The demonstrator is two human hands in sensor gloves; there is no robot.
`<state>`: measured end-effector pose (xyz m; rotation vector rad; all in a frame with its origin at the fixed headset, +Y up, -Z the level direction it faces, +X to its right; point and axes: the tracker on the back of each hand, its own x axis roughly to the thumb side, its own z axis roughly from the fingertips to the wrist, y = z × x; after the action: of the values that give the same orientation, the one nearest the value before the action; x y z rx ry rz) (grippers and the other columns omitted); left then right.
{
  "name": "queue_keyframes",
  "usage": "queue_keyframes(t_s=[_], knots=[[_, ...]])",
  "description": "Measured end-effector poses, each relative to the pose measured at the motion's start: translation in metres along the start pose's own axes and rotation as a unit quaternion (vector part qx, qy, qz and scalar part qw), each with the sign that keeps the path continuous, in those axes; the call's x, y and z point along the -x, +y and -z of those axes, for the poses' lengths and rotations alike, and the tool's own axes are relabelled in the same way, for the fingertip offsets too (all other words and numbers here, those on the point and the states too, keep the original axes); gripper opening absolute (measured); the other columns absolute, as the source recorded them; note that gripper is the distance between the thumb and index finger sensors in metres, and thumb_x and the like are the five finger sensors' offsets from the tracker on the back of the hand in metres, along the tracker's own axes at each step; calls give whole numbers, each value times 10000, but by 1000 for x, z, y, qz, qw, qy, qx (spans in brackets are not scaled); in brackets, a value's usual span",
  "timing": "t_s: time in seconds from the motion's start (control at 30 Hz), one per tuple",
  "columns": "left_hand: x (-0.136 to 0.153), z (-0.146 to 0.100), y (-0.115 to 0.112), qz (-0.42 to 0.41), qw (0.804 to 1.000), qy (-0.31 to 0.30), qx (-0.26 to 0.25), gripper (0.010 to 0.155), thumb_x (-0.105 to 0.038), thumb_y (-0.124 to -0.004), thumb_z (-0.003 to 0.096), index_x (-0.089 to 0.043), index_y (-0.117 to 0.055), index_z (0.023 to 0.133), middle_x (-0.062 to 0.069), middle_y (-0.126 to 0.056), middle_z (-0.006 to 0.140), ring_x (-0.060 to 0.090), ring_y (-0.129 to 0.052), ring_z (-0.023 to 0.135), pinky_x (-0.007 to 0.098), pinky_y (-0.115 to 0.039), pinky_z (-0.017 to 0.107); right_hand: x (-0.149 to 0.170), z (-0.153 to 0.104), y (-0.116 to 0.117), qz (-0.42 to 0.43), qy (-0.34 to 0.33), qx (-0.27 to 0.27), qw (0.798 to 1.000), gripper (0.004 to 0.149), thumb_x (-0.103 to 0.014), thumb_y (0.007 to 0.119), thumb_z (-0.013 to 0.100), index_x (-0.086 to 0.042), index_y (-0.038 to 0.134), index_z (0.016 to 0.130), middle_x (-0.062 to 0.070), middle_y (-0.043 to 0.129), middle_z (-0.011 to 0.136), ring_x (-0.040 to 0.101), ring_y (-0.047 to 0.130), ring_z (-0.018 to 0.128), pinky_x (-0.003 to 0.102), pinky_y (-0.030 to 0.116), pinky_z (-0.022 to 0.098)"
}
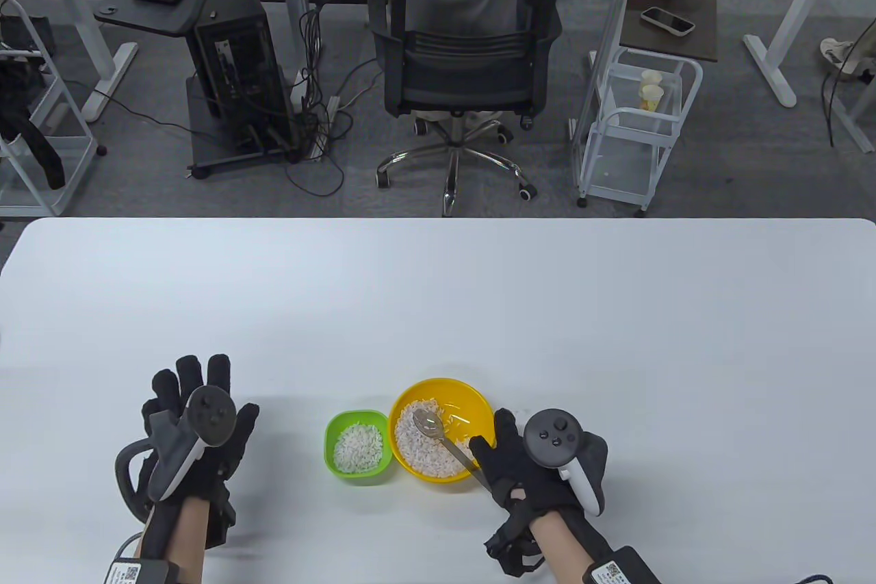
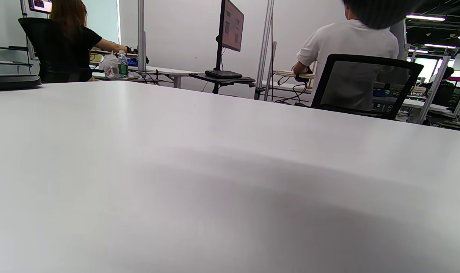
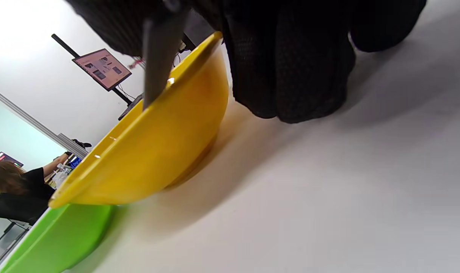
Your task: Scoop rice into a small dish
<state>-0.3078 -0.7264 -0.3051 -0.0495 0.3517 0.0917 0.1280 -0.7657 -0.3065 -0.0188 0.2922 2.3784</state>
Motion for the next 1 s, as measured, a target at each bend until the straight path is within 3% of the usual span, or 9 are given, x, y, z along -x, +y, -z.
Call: queue_keyframes(t_s=[0.17,0.3,0.4,0.5,0.57,0.73,1.0], knots=[[-4,0,-3,13,1000,-1,3,781,-653,-623,475,-464,-171,1084,-44,-166,1257,322,-171,1157,554,-290,853,4,-3,-6,3,2,14,1000,711,-432,659,586,8,444,1103,280,878,845,479,907,592,743,547,604],[-1,1,-2,6,1000,-1,3,781,-654,-622,476,-463,-170,1084,-42,-167,1256,323,-171,1157,555,-292,852,11,0,-21,3,28,47,998,709,-440,659,584,-41,428,1123,301,766,971,542,797,781,778,474,627],[4,2,-1,-3,1000,4,1,782,-654,-622,476,-461,-170,1084,-40,-166,1256,324,-172,1157,555,-292,852,23,2,-34,-4,62,71,996,719,-459,649,584,-88,387,1141,305,627,1088,605,615,944,813,366,642],[8,4,-2,-8,1000,10,4,783,-654,-622,476,-461,-169,1084,-39,-164,1256,324,-169,1157,555,-290,852,35,1,-48,-31,103,93,990,727,-479,650,584,-169,321,1154,232,349,1208,609,271,1058,807,180,645],[9,4,-2,-9,1000,10,5,782,-654,-622,476,-462,-168,1084,-40,-162,1256,325,-169,1156,555,-290,852,39,1,-52,-59,123,94,986,744,-500,654,586,-222,257,1150,180,195,1220,571,103,1057,783,85,631],[9,3,-4,-17,1000,8,11,782,-655,-620,476,-462,-166,1083,-38,-161,1255,325,-171,1155,556,-293,851,42,3,-56,-169,125,112,971,780,-540,651,582,-257,176,1133,137,28,1188,502,-77,1000,749,10,601],[9,5,-9,-6,1000,15,20,786,-656,-619,475,-463,-155,1079,-42,-146,1252,321,-161,1156,556,-288,852,34,2,-50,-215,107,108,965,912,-583,652,571,-183,-1,1066,199,-94,1129,521,-141,950,770,0,573]])
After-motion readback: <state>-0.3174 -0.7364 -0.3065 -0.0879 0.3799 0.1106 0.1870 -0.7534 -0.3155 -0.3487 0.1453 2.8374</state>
